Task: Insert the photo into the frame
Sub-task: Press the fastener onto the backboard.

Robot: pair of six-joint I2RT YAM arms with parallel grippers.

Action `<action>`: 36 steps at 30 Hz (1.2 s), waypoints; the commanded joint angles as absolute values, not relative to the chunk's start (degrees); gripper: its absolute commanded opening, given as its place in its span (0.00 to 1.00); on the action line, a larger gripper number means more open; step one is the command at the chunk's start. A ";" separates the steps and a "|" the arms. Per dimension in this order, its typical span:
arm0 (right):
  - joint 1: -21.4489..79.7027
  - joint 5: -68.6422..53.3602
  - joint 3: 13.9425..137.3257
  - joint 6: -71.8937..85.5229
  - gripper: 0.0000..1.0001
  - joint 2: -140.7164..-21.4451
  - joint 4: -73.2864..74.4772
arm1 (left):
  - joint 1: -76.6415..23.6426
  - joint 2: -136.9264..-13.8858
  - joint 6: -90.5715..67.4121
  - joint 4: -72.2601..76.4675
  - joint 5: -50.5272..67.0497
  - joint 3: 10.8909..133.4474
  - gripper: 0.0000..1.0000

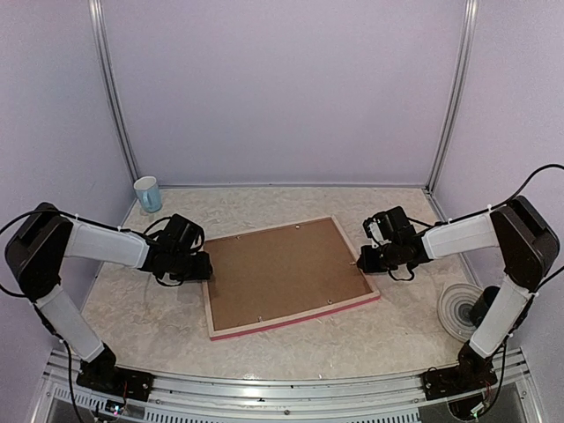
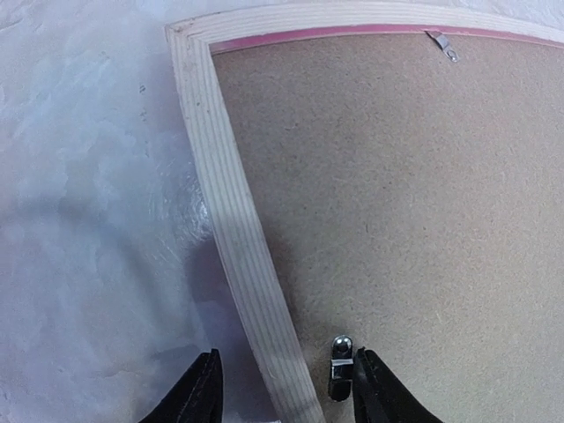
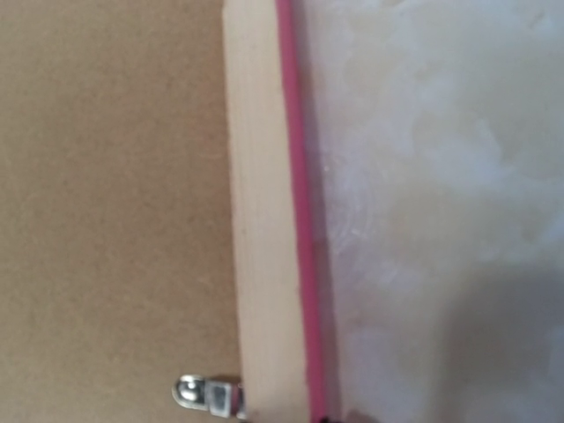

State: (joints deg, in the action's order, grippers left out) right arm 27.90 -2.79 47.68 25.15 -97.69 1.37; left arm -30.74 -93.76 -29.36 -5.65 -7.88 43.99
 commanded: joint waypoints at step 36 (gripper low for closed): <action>28.06 -4.85 47.02 26.15 0.00 -99.31 4.23 | -29.79 -96.18 -28.90 -4.31 -9.74 41.06 0.10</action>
State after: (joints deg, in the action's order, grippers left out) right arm 27.90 -2.92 47.81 25.04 -97.69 1.52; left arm -29.98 -94.96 -29.71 -0.82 -7.73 42.85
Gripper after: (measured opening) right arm 0.125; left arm 0.243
